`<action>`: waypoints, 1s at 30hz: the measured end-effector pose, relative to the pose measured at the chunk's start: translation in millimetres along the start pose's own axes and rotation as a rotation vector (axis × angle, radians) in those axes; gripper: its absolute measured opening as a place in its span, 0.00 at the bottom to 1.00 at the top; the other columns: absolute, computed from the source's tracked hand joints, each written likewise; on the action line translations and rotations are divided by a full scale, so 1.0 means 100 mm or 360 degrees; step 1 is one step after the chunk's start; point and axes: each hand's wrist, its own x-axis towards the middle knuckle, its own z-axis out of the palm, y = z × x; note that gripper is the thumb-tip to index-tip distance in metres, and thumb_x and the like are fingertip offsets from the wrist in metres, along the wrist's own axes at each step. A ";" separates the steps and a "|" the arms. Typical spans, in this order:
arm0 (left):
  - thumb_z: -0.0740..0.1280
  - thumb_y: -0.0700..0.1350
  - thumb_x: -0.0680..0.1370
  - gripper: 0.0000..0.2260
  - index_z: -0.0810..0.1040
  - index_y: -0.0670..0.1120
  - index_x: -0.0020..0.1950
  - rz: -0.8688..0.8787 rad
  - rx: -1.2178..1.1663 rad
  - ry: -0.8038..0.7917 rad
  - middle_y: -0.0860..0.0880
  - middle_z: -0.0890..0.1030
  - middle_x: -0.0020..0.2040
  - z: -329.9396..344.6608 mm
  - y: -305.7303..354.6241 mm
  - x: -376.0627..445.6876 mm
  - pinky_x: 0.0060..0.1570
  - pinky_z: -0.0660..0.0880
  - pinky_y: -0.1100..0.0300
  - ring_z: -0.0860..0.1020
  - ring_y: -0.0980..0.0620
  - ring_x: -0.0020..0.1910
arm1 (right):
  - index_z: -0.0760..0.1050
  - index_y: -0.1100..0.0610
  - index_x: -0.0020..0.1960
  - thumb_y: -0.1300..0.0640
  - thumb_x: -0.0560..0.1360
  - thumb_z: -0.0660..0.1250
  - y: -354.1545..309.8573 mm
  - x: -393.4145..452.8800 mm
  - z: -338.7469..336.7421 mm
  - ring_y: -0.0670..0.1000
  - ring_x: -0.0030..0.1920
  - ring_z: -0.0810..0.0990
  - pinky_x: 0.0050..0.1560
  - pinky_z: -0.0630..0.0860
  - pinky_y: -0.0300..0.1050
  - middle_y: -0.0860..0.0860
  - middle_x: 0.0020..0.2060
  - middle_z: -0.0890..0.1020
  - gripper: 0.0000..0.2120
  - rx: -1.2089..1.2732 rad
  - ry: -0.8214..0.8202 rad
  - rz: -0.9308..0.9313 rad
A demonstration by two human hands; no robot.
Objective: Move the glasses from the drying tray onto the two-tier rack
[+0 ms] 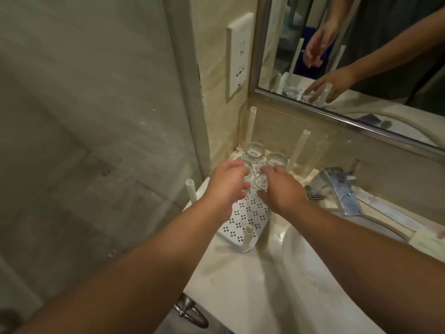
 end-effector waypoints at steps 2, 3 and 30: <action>0.64 0.42 0.79 0.11 0.77 0.48 0.62 -0.0026 0.0021 -0.0008 0.51 0.79 0.50 -0.01 -0.04 0.04 0.42 0.77 0.57 0.80 0.50 0.44 | 0.64 0.50 0.72 0.48 0.74 0.70 -0.03 0.03 0.03 0.58 0.60 0.76 0.51 0.76 0.50 0.55 0.67 0.69 0.29 -0.0035 -0.0013 0.0002; 0.64 0.42 0.79 0.12 0.76 0.48 0.62 -0.0036 0.0030 -0.0011 0.51 0.79 0.50 -0.01 -0.05 0.05 0.42 0.77 0.57 0.80 0.50 0.44 | 0.64 0.50 0.71 0.47 0.74 0.70 -0.04 0.05 0.04 0.58 0.60 0.76 0.50 0.77 0.50 0.55 0.66 0.69 0.29 -0.0051 -0.0014 0.0007; 0.63 0.38 0.80 0.01 0.73 0.43 0.50 -0.0472 -0.0719 -0.0128 0.43 0.75 0.46 0.22 0.14 -0.28 0.35 0.77 0.57 0.77 0.47 0.36 | 0.73 0.47 0.63 0.42 0.64 0.75 -0.12 -0.20 -0.73 0.54 0.50 0.79 0.46 0.76 0.47 0.50 0.56 0.75 0.29 0.0185 0.0343 0.0106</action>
